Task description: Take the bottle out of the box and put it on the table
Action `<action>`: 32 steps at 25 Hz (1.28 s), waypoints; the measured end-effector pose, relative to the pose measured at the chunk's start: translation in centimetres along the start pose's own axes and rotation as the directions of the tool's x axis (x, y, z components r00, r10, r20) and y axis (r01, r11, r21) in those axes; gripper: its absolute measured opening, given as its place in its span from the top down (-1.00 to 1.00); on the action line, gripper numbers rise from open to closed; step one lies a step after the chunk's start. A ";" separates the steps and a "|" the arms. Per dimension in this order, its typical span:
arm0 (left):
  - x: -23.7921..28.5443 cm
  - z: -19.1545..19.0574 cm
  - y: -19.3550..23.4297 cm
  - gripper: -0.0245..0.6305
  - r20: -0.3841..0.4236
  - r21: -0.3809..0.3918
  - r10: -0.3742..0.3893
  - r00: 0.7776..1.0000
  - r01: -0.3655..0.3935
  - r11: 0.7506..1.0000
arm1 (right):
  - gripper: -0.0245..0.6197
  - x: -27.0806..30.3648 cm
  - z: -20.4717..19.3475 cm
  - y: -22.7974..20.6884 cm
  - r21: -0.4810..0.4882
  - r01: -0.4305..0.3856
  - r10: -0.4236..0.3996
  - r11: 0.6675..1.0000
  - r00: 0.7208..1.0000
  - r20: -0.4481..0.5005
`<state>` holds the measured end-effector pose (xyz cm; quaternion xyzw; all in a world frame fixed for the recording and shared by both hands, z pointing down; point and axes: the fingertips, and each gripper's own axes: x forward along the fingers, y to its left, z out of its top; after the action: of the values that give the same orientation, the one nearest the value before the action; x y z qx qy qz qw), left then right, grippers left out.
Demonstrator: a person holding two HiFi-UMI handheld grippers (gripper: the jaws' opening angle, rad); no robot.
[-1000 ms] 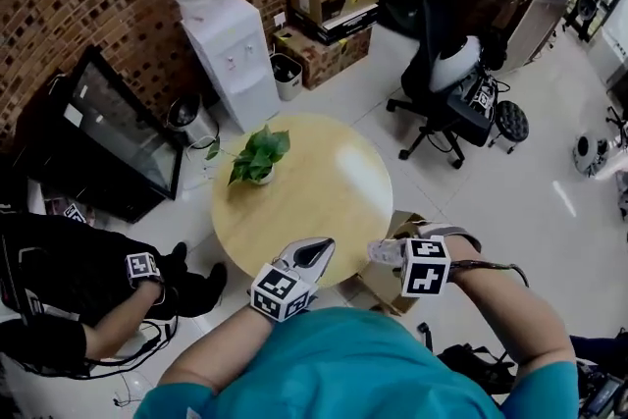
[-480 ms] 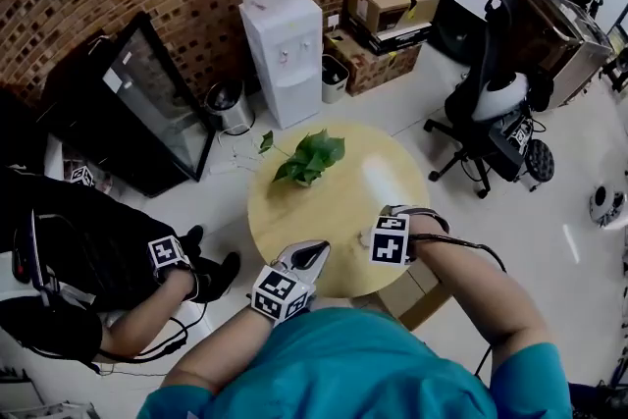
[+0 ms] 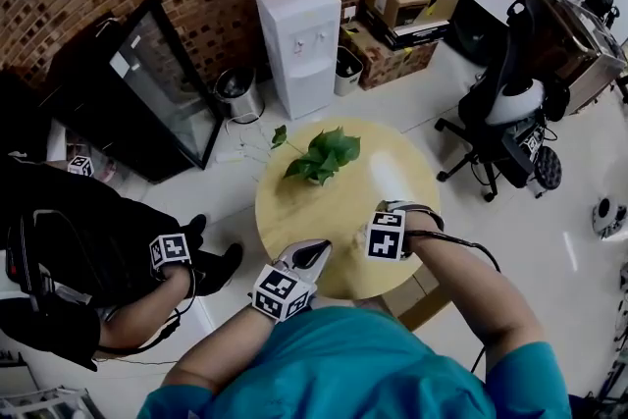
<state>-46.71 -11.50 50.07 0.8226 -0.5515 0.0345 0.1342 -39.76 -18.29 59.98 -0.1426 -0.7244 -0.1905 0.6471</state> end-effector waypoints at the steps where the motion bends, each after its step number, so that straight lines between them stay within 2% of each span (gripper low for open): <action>1: 0.2 -0.1 0.2 0.93 0.000 -0.004 0.000 1.000 0.000 1.000 | -0.04 0.2 0.1 -0.2 -0.008 0.006 -0.006 1.000 1.000 0.005; 4: 0.7 -0.2 0.2 0.93 0.000 -0.013 -0.005 1.000 0.005 1.000 | -0.05 0.7 -0.1 -1.0 -0.022 0.048 -0.048 0.999 0.999 0.010; 5: 0.8 0.0 0.1 0.93 -0.001 -0.013 -0.007 1.000 0.007 1.000 | -0.12 0.7 -0.2 -1.2 -0.016 0.053 -0.053 0.998 0.998 0.024; 7: 1.1 0.4 0.1 0.93 0.001 -0.011 -0.011 1.000 0.011 1.000 | -0.27 0.0 -0.1 -1.0 0.016 0.040 -0.041 0.999 0.996 0.076; 10: 1.5 0.7 0.3 0.93 0.004 -0.012 -0.015 1.000 0.015 1.000 | -0.38 -2.3 0.5 -0.9 0.058 0.037 -0.047 0.998 0.983 0.176; 13: 2.1 1.0 0.3 0.93 0.009 -0.019 -0.025 1.000 0.025 0.999 | -0.44 -5.8 0.4 -0.9 0.116 0.064 -0.095 0.991 0.954 0.285; 15: 2.4 1.5 0.3 0.93 0.012 -0.022 -0.041 0.999 0.041 0.999 | -0.44 -9.3 0.1 -1.1 0.189 0.083 -0.151 0.979 0.912 0.382; 16: 2.6 1.8 0.3 0.93 0.014 -0.022 -0.051 0.999 0.051 0.998 | -0.44 -11.4 -0.1 -1.3 0.236 0.086 -0.187 0.968 0.877 0.444; 18: 2.8 2.4 0.3 0.93 0.018 -0.020 -0.074 0.997 0.074 0.997 | -0.43 -15.5 -0.7 -1.3 0.342 0.061 -0.260 0.938 0.779 0.571; 19: 2.8 2.8 0.4 0.93 0.019 -0.016 -0.087 0.996 0.088 0.996 | -0.42 -17.2 -1.3 -1.0 0.396 0.030 -0.294 0.918 0.720 0.628; 21: 2.6 3.4 0.5 0.93 0.020 -0.005 -0.116 0.993 0.116 0.993 | -0.35 -20.2 -2.5 -0.1 0.495 -0.059 -0.372 0.867 0.585 0.721; 23: 2.3 3.9 0.8 0.93 0.019 0.006 -0.149 0.989 0.149 0.989 | -0.16 -22.4 -3.5 1.4 0.572 -0.167 -0.456 0.803 0.446 0.770; 24: 2.1 4.2 1.0 0.93 0.018 0.009 -0.166 0.986 0.166 0.986 | -0.05 -23.3 -3.8 2.2 0.602 -0.211 -0.497 0.770 0.393 0.774; 25: 1.8 4.4 1.2 0.93 0.017 0.011 -0.185 0.983 0.185 0.983 | 0.08 -23.8 -4.1 2.9 0.633 -0.239 -0.540 0.737 0.356 0.763; 28: 1.4 5.1 1.5 0.93 0.004 0.026 -0.233 0.972 0.233 0.972 | 0.65 -24.9 -4.7 4.2 0.709 -0.262 -0.651 0.655 0.279 0.706; 29: 1.5 5.3 1.2 0.93 -0.002 0.029 -0.245 0.970 0.245 0.969 | 0.89 -25.2 -4.8 4.6 0.719 -0.263 -0.670 0.644 0.260 0.695; 30: 1.6 5.6 0.5 0.93 -0.007 0.030 -0.254 0.967 0.254 0.967 | 0.91 -25.6 -5.0 5.4 0.718 -0.268 -0.675 0.643 0.245 0.696; 32: 1.4 6.2 -1.8 0.93 -0.013 0.035 -0.268 0.963 0.269 0.963 | 0.92 -26.9 -4.8 8.0 0.689 -0.293 -0.653 0.662 0.225 0.723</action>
<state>-45.08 -13.77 44.05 0.8919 -0.4336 0.0294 0.1248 -28.60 -12.29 34.47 0.1348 -0.9785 0.1535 0.0291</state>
